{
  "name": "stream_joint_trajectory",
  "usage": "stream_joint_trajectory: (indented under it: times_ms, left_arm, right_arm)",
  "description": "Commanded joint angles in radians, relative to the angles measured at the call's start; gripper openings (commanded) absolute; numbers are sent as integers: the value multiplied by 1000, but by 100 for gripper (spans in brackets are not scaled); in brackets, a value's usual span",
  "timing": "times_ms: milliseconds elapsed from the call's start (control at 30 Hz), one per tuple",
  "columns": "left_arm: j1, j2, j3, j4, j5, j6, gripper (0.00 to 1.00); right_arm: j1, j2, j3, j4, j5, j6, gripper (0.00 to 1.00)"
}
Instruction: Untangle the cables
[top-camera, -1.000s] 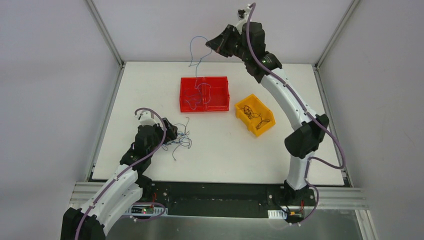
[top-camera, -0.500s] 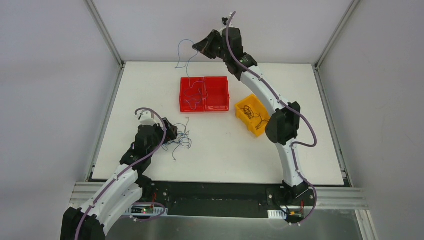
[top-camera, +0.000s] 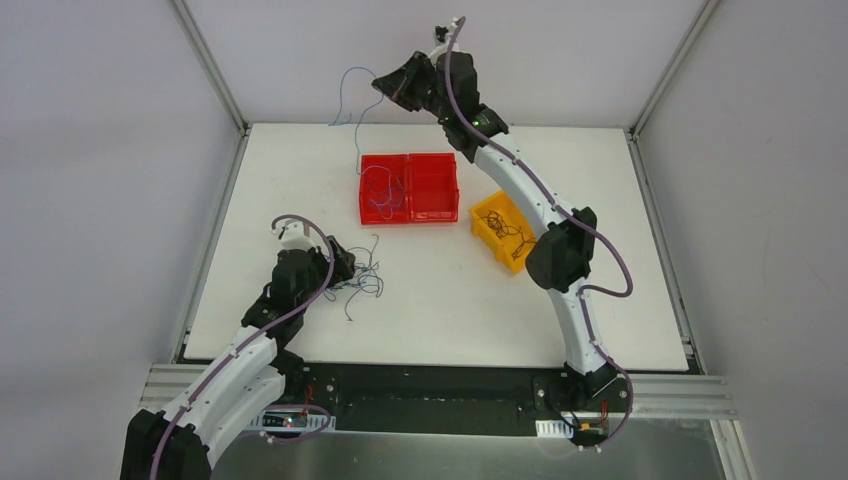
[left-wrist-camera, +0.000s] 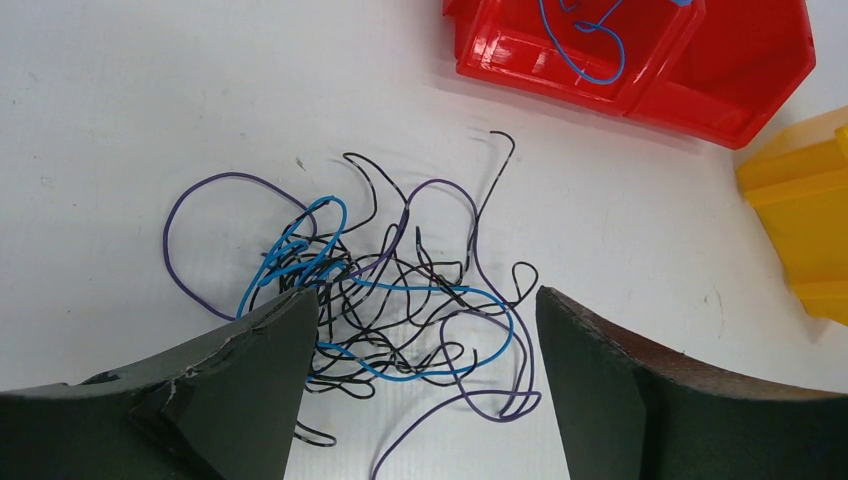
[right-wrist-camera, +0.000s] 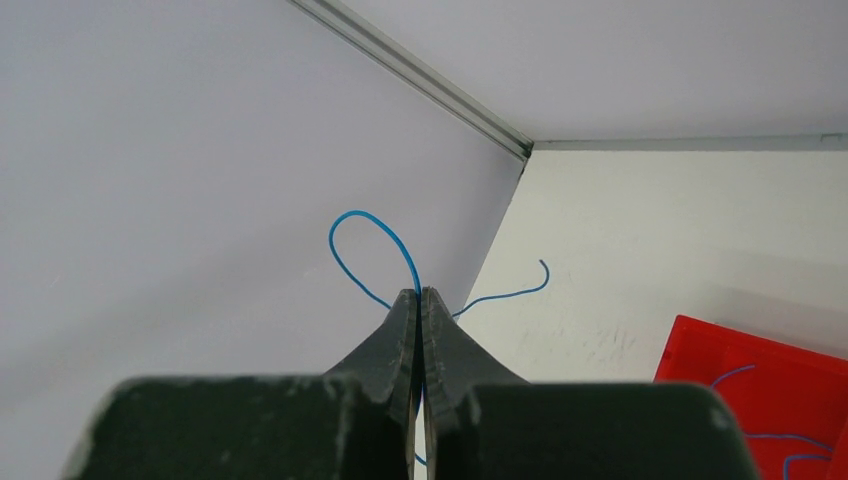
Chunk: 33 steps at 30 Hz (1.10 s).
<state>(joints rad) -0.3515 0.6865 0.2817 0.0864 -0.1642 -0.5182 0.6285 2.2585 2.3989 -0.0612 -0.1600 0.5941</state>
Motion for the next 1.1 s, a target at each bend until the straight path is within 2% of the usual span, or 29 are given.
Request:
stream_joint_trajectory:
  times_ms: [0, 433, 633, 867, 1067]
  left_arm:
    - [5, -8, 7, 34, 0, 14, 81]
    - [5, -10, 7, 29, -7, 20, 80]
    - [5, -17, 7, 27, -10, 20, 80]
    - [5, -13, 8, 27, -10, 21, 80]
    - [5, -19, 8, 23, -15, 23, 80]
  right_arm:
    - [4, -4, 15, 70, 17, -22, 0]
    - [-17, -89, -419, 211, 29, 4, 0]
    - [-54, -204, -619, 273, 30, -9, 0]
    - [-61, -329, -744, 271, 21, -75, 0]
    - [-61, -418, -853, 270, 74, -106, 0]
